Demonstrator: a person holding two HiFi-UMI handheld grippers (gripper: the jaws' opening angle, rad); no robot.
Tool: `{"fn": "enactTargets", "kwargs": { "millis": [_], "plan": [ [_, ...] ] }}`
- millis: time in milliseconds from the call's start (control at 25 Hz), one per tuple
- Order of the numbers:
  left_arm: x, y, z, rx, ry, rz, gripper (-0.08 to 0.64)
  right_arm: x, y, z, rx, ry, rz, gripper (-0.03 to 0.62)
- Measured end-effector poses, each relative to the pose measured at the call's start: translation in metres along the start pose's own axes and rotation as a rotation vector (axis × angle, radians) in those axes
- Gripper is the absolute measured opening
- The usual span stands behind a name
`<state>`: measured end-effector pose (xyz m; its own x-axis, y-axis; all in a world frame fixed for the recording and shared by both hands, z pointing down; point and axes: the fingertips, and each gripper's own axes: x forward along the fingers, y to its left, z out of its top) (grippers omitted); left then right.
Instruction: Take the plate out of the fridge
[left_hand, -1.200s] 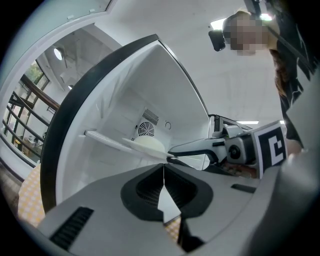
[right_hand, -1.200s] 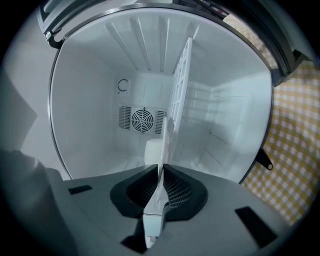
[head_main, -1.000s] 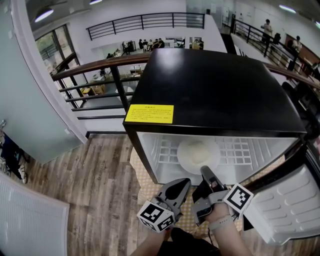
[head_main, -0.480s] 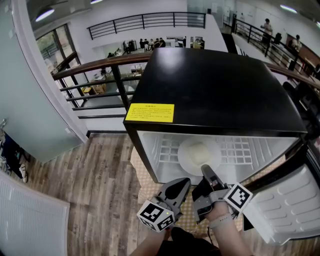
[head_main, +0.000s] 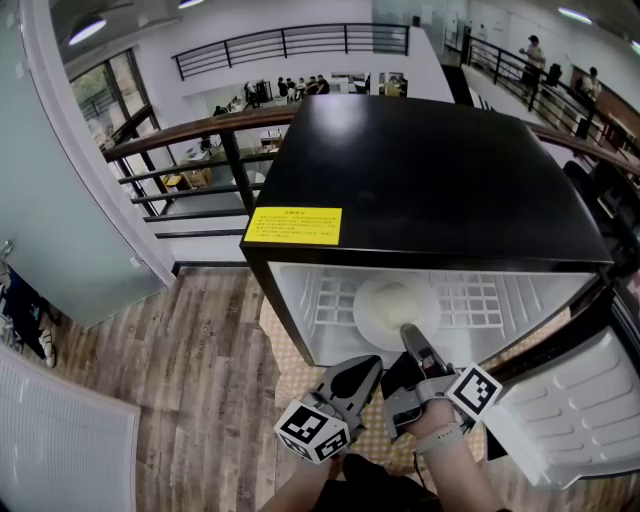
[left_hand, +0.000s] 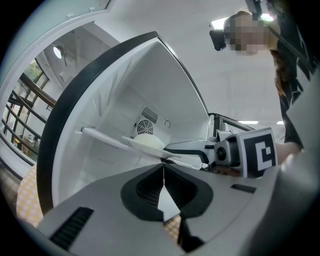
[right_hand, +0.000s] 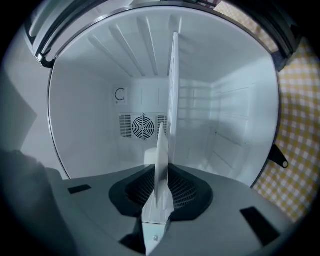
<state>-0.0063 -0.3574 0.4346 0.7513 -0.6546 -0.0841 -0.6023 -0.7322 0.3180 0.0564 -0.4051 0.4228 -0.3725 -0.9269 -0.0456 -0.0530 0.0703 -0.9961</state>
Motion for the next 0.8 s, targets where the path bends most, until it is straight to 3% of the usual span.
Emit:
{"fn": "enactTargets", "kwargs": {
  "millis": [240, 800],
  "plan": [
    [-0.002, 0.004, -0.002, -0.006, 0.001, 0.011, 0.011, -0.001, -0.003, 0.001, 0.067, -0.039, 0.055, 0.055],
    [-0.013, -0.002, -0.003, -0.003, -0.002, 0.023, 0.011, -0.015, 0.000, -0.005, 0.018, -0.019, 0.036, 0.054]
  ]
}}
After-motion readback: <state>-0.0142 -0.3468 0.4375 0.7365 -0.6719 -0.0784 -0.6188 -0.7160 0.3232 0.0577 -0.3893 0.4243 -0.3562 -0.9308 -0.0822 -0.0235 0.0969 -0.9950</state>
